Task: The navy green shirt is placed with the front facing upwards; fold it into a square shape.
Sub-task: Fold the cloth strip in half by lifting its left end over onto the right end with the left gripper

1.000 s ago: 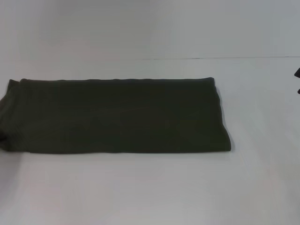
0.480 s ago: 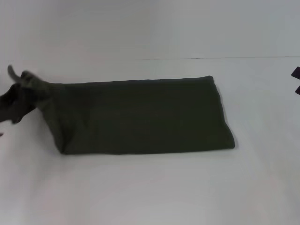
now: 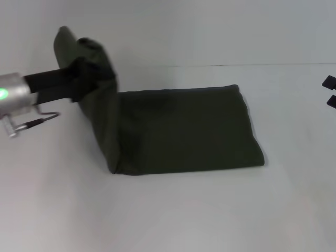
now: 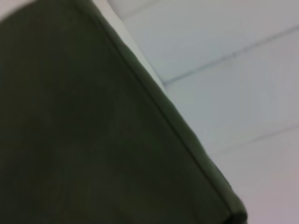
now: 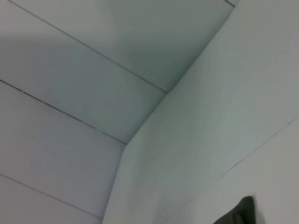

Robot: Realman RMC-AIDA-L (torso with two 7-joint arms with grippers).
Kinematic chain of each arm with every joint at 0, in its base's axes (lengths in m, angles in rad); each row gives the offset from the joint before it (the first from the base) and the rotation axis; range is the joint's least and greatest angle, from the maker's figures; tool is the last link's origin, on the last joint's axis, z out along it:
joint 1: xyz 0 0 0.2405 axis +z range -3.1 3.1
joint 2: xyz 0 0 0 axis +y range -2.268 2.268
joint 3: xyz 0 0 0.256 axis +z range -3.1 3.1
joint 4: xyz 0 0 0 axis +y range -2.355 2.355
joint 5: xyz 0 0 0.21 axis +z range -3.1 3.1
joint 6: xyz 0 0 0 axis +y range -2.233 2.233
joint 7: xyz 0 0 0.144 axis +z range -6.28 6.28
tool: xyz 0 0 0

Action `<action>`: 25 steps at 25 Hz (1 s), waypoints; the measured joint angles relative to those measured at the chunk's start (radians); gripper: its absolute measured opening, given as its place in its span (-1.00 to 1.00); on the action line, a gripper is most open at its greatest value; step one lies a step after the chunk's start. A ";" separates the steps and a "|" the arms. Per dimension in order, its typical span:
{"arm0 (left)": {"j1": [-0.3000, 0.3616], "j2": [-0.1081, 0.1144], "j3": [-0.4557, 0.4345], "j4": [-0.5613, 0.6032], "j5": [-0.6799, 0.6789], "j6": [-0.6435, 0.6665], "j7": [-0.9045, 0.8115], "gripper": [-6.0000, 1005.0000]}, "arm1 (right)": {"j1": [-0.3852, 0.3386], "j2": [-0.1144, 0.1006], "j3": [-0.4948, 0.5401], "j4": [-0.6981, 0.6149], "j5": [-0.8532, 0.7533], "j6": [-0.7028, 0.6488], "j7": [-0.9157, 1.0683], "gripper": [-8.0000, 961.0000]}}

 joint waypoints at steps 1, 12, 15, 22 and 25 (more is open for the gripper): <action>-0.015 -0.009 0.010 0.001 0.000 -0.004 0.002 -0.96 | 0.000 0.000 0.000 0.000 0.000 0.000 0.000 0.78; -0.133 -0.076 0.300 -0.030 -0.031 -0.191 0.017 -0.96 | 0.013 0.003 -0.002 0.002 0.000 -0.001 0.000 0.78; -0.149 -0.079 0.407 -0.056 -0.066 -0.246 0.024 -0.96 | 0.015 0.005 -0.003 0.003 0.000 -0.002 0.000 0.78; -0.200 -0.083 0.649 -0.140 -0.141 -0.342 0.041 -0.92 | 0.015 0.006 -0.003 0.005 0.000 -0.005 0.000 0.78; -0.206 -0.085 0.710 -0.140 -0.166 -0.334 0.057 -0.82 | 0.015 0.006 -0.003 0.007 -0.001 -0.006 0.000 0.78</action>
